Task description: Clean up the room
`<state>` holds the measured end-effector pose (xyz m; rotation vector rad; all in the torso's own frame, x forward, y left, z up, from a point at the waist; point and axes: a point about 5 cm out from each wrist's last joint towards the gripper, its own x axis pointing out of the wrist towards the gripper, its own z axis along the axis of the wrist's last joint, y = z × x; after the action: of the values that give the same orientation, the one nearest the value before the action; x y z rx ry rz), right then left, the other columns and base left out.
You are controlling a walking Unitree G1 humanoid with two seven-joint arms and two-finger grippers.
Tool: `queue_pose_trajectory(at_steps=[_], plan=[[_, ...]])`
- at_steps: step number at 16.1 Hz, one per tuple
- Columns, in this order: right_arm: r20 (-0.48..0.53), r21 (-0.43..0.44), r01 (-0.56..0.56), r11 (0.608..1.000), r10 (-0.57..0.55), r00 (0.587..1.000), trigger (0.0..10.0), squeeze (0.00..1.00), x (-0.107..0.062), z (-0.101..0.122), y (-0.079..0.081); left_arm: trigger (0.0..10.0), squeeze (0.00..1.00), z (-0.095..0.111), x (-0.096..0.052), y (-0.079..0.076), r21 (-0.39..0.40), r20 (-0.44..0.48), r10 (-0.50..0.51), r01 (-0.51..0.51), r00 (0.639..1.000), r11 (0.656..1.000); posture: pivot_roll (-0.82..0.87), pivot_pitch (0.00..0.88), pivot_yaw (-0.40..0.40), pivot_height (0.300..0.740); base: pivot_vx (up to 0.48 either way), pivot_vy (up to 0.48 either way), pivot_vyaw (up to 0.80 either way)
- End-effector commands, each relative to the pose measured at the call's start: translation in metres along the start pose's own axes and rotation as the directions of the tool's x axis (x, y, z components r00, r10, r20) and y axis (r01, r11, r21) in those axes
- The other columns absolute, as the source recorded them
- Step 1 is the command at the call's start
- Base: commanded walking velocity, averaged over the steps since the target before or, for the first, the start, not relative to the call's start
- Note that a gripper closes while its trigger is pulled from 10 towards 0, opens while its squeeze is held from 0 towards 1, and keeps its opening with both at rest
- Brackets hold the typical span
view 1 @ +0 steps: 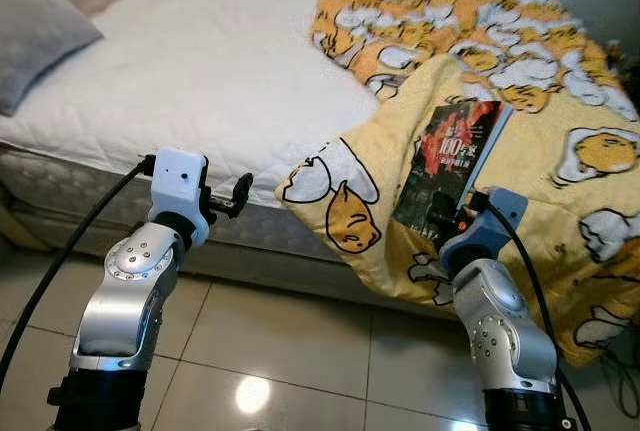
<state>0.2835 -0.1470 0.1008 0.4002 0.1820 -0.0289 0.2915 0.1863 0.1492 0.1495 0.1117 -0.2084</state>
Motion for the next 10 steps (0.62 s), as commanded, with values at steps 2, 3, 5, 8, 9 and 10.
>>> queue_pose_trajectory(at_steps=[2,3,5,8,9,10], plan=[[0.024,-0.001,-0.016,1.000,0.016,1.000,10.0,0.00,0.0003,0.0070,0.0068,10.0,0.00,0.0018,0.0010,0.0006,-0.004,0.004,-0.001,0.001,1.000,1.000,-0.02,0.000,-0.003,0.740,0.315,0.000,0.00],[0.021,0.000,-0.015,1.000,0.015,1.000,10.0,0.00,0.0001,0.0068,0.0065,10.0,0.00,0.0016,0.0010,0.0009,-0.005,0.004,0.001,-0.001,1.000,1.000,-0.02,0.000,-0.003,0.740,0.319,0.000,-0.80],[0.019,-0.004,-0.013,1.000,0.013,1.000,10.0,0.00,0.0001,0.0063,0.0042,10.0,0.00,0.0015,0.0010,0.0012,-0.006,0.004,0.003,-0.003,1.000,1.000,-0.02,0.000,-0.002,0.740,0.315,0.000,-0.80],[0.016,-0.017,-0.011,1.000,0.011,1.000,10.0,0.00,0.0016,0.0047,0.0020,10.0,0.00,0.0016,0.0009,0.0019,-0.006,0.004,0.005,-0.004,1.000,1.000,-0.02,0.000,-0.001,0.740,0.319,0.000,-0.22],[0.014,-0.018,-0.010,1.000,0.011,1.000,10.0,0.00,0.0022,0.0042,0.0018,10.0,0.00,0.0017,0.0010,0.0021,-0.006,0.004,0.005,-0.005,1.000,1.000,-0.02,0.000,-0.001,0.740,0.319,0.000,0.00],[0.012,-0.018,-0.010,1.000,0.010,1.000,10.0,0.00,0.0027,0.0040,0.0016,10.0,0.00,0.0018,0.0011,0.0023,-0.006,0.004,0.005,-0.005,1.000,1.000,-0.02,0.000,-0.001,0.740,0.315,0.000,0.00]])
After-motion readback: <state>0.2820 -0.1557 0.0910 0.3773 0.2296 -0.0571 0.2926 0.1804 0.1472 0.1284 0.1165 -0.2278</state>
